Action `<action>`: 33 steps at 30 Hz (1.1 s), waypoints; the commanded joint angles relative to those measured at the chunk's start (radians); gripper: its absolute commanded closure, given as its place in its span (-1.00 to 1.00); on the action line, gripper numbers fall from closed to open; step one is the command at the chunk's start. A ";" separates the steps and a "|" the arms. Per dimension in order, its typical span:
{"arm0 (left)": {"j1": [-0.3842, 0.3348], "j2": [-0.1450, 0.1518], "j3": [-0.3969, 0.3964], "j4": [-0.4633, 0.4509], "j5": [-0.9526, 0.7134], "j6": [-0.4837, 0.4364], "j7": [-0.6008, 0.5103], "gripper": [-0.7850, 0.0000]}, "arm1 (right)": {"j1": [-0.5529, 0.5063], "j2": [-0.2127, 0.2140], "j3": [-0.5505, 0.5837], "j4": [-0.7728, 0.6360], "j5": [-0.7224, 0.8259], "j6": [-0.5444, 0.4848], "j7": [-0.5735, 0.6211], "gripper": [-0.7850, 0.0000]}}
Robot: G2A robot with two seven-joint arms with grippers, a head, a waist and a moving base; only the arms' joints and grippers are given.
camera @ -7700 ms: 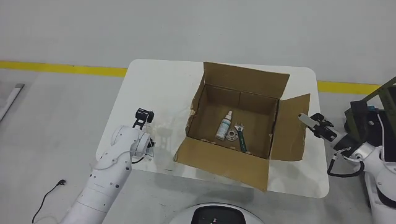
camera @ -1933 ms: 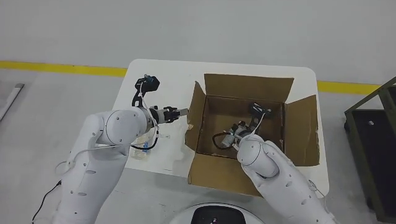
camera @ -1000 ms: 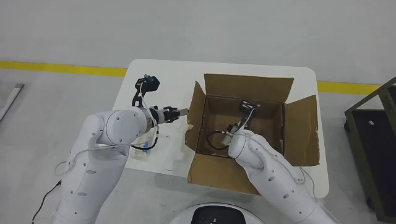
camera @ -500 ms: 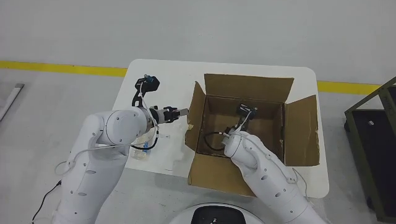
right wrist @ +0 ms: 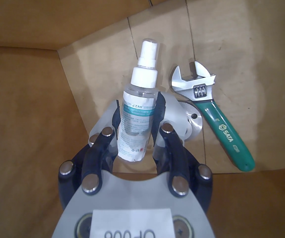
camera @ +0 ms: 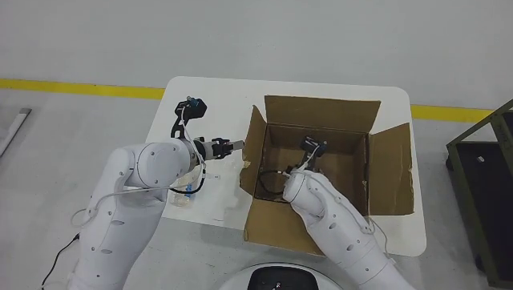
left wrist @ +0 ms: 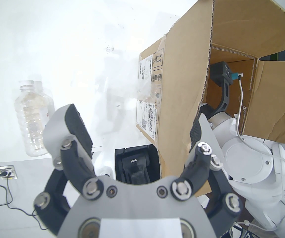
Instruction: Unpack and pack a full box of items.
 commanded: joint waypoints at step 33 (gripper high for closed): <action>0.000 0.000 0.000 0.000 0.000 0.000 0.000 -1.00 | -0.023 -0.017 0.022 -0.065 -0.085 -0.069 -0.009 1.00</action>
